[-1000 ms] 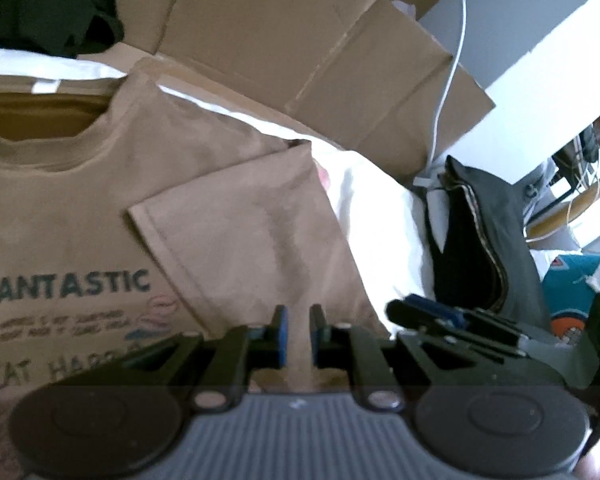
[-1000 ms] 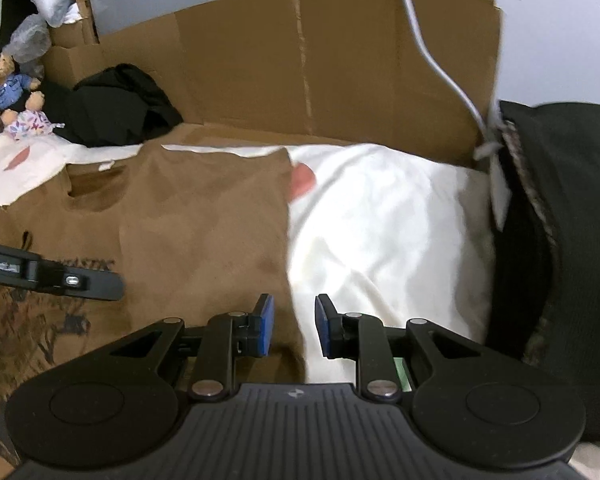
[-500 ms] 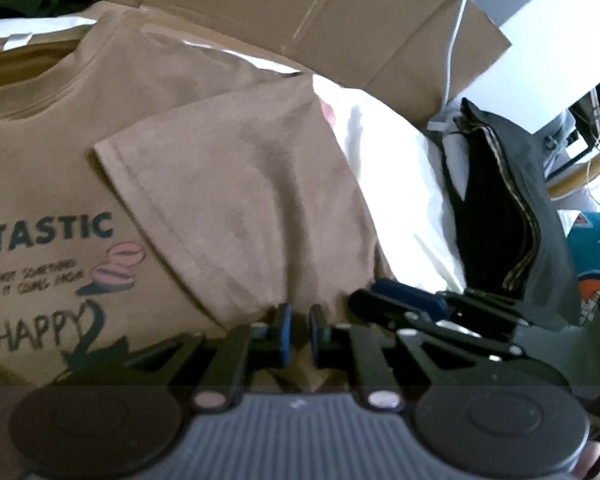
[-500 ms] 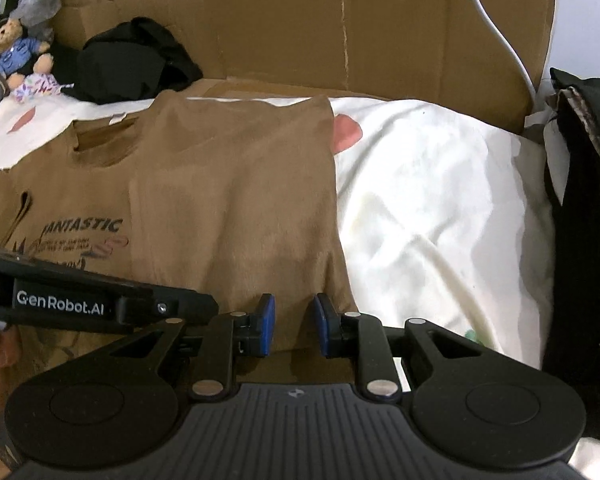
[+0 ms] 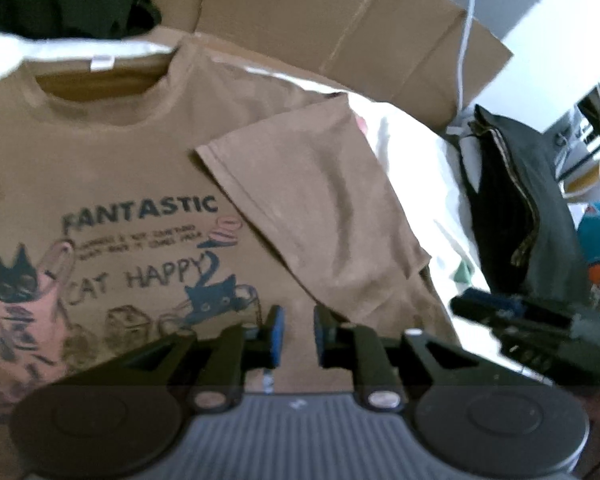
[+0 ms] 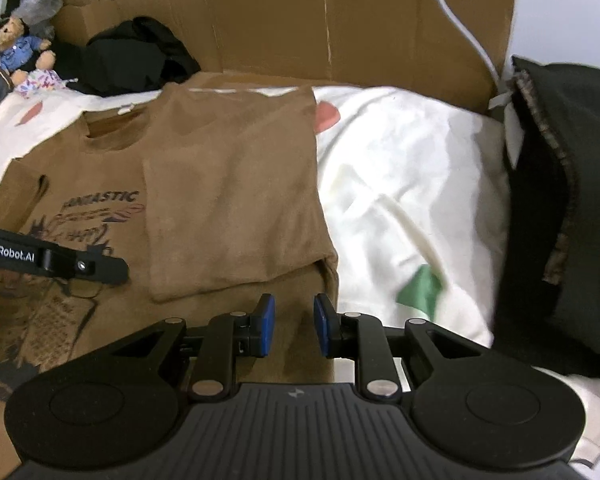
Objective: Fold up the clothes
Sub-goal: 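Raise both open grippers above the folded brown shirt, then move both open grippers back over the shirt toward its hem, then close both grippers on the hem of the brown shirt, then lift the held hem with both grippers and carry it toward the collar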
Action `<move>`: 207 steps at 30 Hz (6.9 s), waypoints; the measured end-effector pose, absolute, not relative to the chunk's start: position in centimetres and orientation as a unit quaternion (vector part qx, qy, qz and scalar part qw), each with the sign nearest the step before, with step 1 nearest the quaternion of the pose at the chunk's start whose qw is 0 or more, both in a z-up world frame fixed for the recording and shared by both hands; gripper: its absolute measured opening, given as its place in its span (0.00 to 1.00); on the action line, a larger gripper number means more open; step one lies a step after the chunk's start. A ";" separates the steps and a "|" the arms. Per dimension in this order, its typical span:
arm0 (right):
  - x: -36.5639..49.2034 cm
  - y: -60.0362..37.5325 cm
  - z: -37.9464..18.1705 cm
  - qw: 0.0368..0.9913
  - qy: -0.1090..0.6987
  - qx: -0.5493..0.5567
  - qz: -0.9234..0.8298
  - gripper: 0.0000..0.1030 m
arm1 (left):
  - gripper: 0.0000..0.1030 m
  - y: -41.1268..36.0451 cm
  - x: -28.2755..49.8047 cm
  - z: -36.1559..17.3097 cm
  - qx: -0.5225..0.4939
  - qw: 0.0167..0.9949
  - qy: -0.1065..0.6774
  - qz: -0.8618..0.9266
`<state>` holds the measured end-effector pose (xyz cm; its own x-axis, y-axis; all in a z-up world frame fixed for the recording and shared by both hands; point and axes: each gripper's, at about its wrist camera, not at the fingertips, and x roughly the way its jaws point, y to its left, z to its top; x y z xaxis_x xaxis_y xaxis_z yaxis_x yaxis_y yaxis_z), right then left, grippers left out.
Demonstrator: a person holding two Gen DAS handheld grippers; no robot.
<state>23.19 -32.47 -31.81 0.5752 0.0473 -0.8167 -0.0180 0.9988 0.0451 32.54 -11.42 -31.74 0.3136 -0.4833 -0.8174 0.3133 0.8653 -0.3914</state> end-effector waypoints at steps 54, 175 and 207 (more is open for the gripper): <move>10.2 -41.0 1.5 0.947 0.316 -0.029 0.054 0.38 | 0.57 15.7 20.3 21.1 0.046 0.935 0.331 -0.121; 5.7 -33.6 -34.5 0.652 0.752 0.029 0.088 0.04 | 0.04 17.9 6.4 -34.3 -0.111 0.692 0.694 -0.166; 9.5 -36.5 -18.0 0.817 0.550 0.108 0.137 0.03 | 0.04 18.3 13.0 -16.3 -0.113 0.815 0.547 -0.155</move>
